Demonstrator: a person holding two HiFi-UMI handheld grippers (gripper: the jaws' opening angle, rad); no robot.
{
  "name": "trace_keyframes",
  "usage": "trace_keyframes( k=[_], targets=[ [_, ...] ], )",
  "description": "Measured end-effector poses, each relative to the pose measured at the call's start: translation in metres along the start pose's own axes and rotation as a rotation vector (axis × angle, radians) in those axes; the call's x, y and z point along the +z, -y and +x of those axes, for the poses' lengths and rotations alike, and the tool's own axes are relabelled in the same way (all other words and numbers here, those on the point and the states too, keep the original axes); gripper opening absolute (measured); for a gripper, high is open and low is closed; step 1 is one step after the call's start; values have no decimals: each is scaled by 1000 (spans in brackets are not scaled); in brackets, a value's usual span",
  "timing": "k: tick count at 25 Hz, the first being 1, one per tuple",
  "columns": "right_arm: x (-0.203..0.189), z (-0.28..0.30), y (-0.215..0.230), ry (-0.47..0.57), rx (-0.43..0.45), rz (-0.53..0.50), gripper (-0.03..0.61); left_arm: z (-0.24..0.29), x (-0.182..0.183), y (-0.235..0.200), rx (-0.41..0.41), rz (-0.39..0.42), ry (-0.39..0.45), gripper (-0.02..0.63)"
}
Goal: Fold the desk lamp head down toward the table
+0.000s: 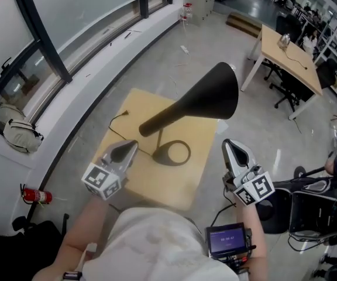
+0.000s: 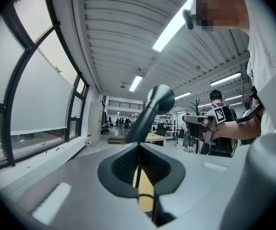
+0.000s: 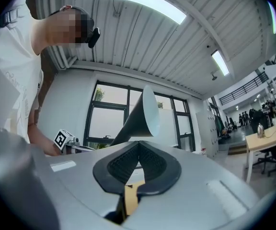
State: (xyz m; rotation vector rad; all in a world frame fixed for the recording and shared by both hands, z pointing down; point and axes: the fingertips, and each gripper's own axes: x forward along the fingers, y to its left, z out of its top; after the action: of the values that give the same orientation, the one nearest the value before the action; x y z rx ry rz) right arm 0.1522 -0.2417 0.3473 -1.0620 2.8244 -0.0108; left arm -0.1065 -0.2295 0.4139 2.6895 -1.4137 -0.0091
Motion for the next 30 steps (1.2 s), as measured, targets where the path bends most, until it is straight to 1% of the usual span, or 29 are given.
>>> trace_keyframes(
  k=[2, 4, 9, 13, 16, 21, 26, 30],
  targets=[
    [15, 2, -2, 15, 1, -23, 14, -1, 12, -12, 4, -14, 28, 2],
    [31, 3, -4, 28, -3, -47, 14, 0, 23, -20, -9, -14, 49, 2],
    [67, 8, -5, 53, -26, -106, 14, 11, 42, -28, -72, 1, 89, 3],
    [91, 12, -2, 33, -47, -169, 17, 21, 58, -27, -118, 11, 127, 6],
    [110, 15, -3, 28, -57, -209, 29, 30, 59, -22, -169, 32, 127, 23],
    [140, 30, -7, 23, -60, -298, 32, 44, 62, -15, -245, 54, 139, 64],
    [161, 53, -12, -4, -64, -382, 35, 50, 54, -10, -312, 88, 115, 107],
    [169, 68, -10, -66, -59, -427, 79, 53, 41, -4, -351, 112, 88, 147]
  ],
)
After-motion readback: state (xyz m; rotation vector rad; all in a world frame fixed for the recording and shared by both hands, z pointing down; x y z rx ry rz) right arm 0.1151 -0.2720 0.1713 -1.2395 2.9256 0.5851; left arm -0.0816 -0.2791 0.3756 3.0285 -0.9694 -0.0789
